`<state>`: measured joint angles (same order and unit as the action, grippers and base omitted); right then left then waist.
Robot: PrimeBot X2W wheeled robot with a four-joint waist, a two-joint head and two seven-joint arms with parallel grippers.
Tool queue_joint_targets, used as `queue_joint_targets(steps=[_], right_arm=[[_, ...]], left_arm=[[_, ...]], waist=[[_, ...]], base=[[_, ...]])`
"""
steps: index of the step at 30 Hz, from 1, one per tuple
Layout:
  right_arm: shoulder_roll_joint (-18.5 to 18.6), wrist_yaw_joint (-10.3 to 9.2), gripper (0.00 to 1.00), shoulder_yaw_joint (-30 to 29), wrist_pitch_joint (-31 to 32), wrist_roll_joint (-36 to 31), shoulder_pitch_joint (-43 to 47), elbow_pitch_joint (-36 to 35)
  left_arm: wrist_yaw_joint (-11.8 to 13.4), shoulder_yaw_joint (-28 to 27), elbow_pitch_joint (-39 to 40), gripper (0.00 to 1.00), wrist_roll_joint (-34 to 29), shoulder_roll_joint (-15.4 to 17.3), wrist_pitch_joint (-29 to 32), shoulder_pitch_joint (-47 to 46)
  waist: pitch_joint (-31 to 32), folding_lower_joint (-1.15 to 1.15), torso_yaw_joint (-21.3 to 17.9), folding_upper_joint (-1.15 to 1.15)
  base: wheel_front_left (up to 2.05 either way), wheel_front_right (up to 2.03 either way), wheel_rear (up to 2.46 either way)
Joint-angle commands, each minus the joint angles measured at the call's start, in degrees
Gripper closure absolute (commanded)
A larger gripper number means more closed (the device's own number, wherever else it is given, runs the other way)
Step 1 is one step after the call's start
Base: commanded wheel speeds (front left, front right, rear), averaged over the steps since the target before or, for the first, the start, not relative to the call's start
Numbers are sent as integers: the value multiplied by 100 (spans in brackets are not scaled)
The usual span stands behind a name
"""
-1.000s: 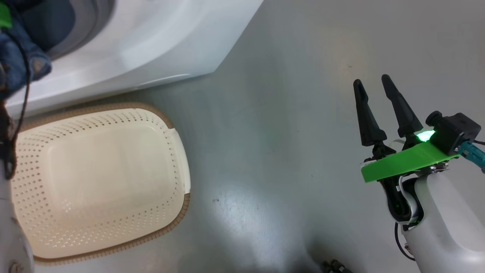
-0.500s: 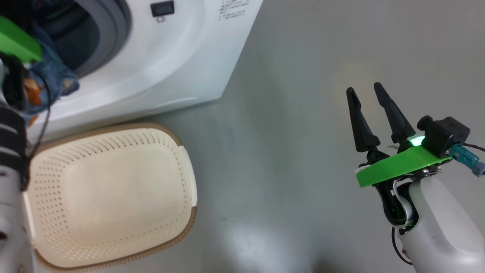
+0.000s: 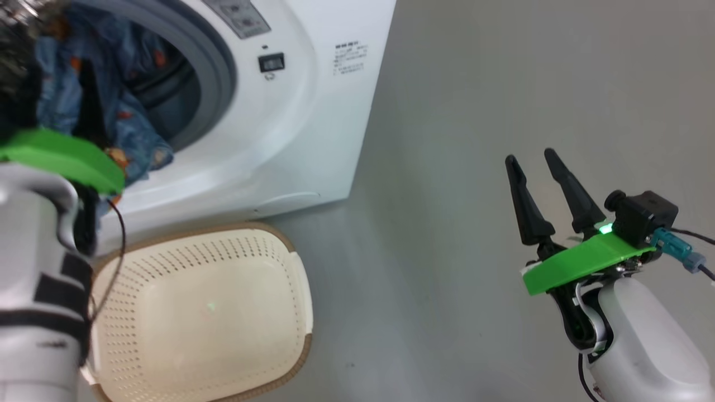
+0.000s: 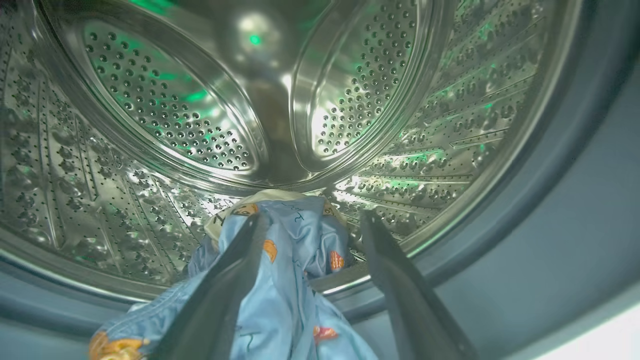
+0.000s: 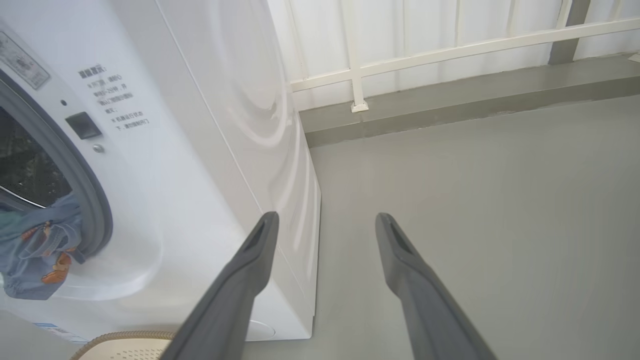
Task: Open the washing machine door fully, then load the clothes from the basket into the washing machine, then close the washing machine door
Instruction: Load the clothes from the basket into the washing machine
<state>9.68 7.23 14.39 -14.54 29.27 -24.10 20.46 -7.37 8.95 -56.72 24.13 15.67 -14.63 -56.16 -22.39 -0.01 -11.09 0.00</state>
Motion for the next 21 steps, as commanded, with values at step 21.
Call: queue_joint_targets(steps=[21], right_arm=[[324,25,0,-51,-46,319,816,109]], left_arm=[[44,-459,2256,0,-282,-188,-37,2979]], waist=[[1696,1,751,0]], base=[[0,0,0]])
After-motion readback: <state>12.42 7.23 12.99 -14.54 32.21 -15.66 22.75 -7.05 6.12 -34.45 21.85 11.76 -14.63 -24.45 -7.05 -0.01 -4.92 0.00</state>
